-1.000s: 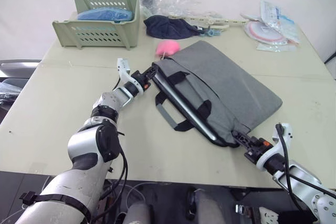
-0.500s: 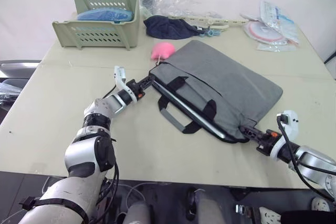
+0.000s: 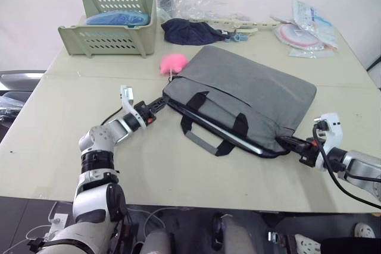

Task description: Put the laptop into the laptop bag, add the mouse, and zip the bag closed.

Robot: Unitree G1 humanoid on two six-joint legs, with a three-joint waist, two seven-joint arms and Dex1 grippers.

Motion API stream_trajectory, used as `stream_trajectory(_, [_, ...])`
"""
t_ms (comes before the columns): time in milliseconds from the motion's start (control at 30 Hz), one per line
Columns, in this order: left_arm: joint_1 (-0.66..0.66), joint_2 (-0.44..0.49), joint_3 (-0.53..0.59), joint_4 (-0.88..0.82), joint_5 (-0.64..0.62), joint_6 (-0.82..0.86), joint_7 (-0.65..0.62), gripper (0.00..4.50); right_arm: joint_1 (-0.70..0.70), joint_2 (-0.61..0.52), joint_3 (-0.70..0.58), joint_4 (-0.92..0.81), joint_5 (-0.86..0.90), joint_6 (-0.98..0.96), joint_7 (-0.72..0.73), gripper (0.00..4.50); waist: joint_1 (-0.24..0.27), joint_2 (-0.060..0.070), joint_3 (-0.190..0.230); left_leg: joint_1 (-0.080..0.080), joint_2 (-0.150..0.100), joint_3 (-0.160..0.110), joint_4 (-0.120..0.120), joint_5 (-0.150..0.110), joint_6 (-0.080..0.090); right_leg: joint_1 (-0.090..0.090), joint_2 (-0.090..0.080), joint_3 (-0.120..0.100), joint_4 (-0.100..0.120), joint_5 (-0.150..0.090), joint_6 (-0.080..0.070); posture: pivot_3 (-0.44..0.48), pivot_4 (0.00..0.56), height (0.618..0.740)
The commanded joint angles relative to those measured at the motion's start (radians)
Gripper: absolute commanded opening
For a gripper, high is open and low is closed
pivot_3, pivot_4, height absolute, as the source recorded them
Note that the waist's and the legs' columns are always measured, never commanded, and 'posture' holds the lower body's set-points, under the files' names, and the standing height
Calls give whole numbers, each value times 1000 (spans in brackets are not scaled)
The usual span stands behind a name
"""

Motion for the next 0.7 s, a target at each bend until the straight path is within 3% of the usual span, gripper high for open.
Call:
stream_trajectory(33, [97, 1, 34, -88, -41, 60, 72, 0, -3, -78, -11, 19, -127, -27, 69, 17, 0, 1, 0, 0, 0, 0, 0, 0, 0, 0, 0, 0, 0, 0, 0, 0, 150, 740])
stream_trajectory(300, [230, -18, 37, -280, -143, 167, 164, 0, -93, -104, 17, 81, -244, -44, 141, 17, 0, 4, -2, 0, 0, 0, 0, 0, 0, 0, 0, 1, 0, 0, 0, 0, 150, 740])
stream_trajectory(700, [308, -22, 44, -385, -237, 201, 264, 0, -308, -95, 59, 152, -288, 36, 217, 17, -4, 6, -2, 0, 0, 0, 0, 0, 0, 0, 0, 1, 0, 0, 0, 0, 150, 740])
